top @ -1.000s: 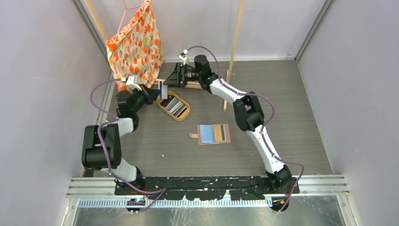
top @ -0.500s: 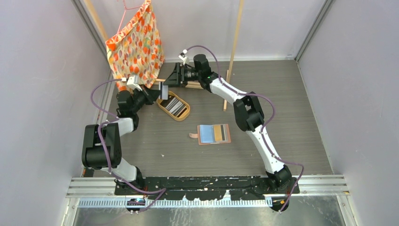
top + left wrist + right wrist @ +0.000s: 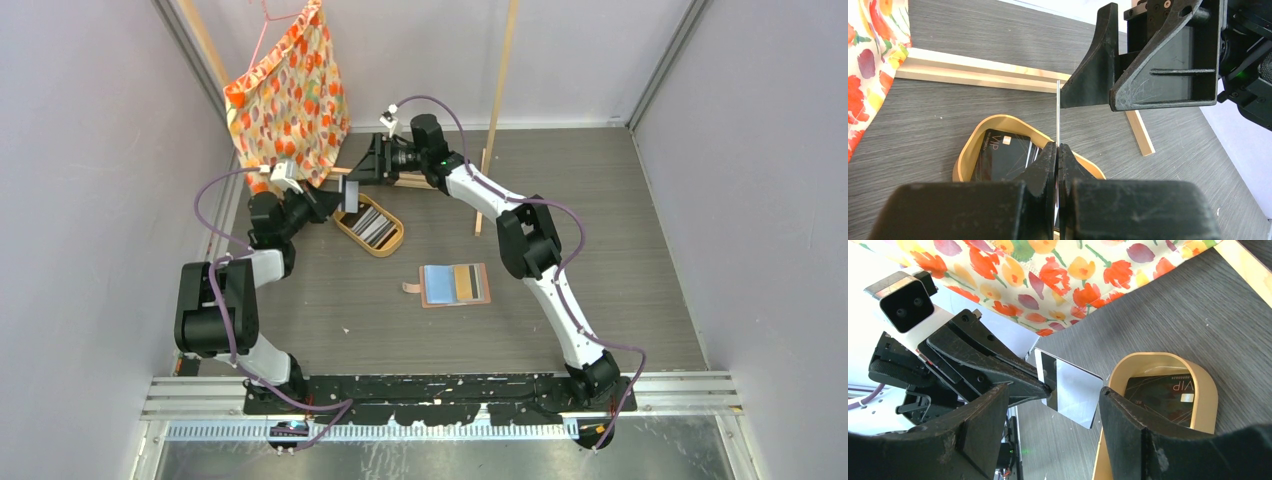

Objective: Put the credit cards into the card holder
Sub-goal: Place the credit card in the storage box.

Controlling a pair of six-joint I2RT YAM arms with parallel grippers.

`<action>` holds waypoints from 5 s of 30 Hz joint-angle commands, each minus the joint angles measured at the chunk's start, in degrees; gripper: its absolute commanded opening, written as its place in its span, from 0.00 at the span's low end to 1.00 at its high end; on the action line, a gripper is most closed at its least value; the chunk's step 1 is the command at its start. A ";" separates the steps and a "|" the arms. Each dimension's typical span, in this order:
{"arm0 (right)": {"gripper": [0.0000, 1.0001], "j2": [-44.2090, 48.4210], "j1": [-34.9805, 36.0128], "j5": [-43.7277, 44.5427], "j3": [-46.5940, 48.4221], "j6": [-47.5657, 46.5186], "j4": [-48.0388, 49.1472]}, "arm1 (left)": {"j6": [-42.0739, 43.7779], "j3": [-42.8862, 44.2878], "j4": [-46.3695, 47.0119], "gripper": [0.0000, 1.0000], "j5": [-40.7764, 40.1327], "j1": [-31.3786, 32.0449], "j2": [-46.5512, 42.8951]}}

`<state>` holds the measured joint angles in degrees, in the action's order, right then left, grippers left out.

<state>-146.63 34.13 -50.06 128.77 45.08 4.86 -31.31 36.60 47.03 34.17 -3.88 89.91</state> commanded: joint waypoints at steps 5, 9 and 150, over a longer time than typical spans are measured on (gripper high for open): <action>0.70 4.02 1.17 -2.80 2.26 1.42 4.40 | -0.12 2.34 3.15 0.00 1.10 -0.37 0.18; 0.68 4.30 1.18 -4.61 1.10 3.61 7.92 | -0.03 2.59 2.31 0.00 0.85 -0.34 0.25; 0.40 10.85 -4.83 -11.35 1.17 -6.79 -4.42 | -44.40 13.66 34.98 0.01 23.66 -1.08 14.83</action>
<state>-136.57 28.88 -61.17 128.66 39.27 0.01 -75.07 48.58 79.90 58.08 -5.04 104.40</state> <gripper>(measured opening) 0.371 0.012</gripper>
